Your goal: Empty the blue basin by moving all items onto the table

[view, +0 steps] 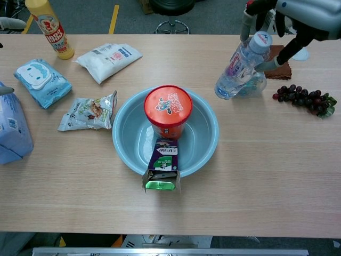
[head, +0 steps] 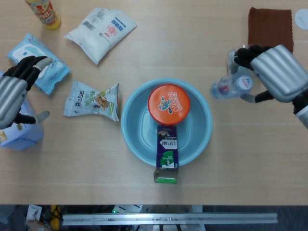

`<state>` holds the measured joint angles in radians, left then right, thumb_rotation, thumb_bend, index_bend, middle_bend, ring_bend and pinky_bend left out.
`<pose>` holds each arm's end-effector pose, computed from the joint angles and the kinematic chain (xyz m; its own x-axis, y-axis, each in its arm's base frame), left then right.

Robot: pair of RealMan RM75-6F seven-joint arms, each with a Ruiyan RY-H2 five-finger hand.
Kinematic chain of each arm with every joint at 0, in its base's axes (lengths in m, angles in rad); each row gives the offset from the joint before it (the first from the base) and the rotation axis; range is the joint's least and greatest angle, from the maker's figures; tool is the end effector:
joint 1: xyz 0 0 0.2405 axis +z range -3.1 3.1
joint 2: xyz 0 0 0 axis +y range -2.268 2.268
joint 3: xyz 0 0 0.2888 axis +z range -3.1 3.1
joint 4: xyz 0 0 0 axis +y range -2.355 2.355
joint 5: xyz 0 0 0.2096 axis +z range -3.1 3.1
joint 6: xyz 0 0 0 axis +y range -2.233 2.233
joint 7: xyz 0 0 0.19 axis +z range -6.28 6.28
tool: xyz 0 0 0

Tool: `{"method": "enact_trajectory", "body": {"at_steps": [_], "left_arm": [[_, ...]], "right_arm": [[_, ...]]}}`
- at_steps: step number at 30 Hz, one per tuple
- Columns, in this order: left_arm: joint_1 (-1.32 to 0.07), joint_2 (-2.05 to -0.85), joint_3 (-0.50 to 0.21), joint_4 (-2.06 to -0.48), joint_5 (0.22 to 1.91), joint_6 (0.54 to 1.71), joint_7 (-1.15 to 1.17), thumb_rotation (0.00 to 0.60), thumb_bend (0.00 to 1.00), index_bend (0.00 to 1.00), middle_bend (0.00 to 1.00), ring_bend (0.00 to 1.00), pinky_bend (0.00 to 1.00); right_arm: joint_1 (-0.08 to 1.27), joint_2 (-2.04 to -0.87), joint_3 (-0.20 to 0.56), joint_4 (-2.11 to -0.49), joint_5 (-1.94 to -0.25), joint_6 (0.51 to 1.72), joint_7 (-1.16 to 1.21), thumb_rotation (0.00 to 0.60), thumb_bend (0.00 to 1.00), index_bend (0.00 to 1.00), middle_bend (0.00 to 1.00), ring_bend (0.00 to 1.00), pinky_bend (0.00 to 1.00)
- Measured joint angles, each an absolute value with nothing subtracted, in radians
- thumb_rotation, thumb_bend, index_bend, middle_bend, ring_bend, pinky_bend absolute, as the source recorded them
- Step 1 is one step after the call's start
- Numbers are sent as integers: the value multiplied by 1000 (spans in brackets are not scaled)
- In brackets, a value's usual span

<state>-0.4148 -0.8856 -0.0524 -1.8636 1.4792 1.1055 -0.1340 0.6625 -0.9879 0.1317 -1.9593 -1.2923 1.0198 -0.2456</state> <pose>-0.2415 0.3073 0.1639 0.3319 0.2780 0.9014 0.9281 -0.2674 -0.2593 -0.1422 -0.3571 0.1241 0.5012 -0.1736 0.8478 -0.7984 -0.4706 0.3756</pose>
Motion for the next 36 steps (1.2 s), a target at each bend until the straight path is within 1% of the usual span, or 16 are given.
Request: {"method": "enact_trajectory", "body": {"at_steps": [5, 13, 23, 34, 36], "left_arm": [[-420, -889, -54, -1872, 1481, 1103, -125, 600, 189, 0, 85, 61, 197], [-420, -892, -55, -1874, 1478, 1107, -118, 600, 189, 0, 85, 61, 197], [-423, -902, -54, -1867, 1478, 1105, -115, 600, 188, 0, 85, 61, 197], [-416, -900, -47, -1867, 1478, 1109, -115, 600, 189, 0, 85, 61, 197], [-416, -900, -46, -1867, 1478, 1110, -115, 600, 189, 0, 85, 61, 197]], "right_arm": [[629, -946, 101, -1927, -1282, 1009, -237, 600, 221, 609, 403, 391, 562], [593, -940, 51, -1842, -1253, 971, -244, 600, 221, 609, 407, 391, 562], [554, -996, 11, -1734, -1239, 944, -240, 600, 221, 609, 408, 391, 562], [540, -1063, -2, -1638, -1232, 912, -235, 600, 221, 609, 409, 392, 562], [538, -1064, -2, -1633, -1229, 907, -235, 600, 222, 583, 404, 390, 562]]}}
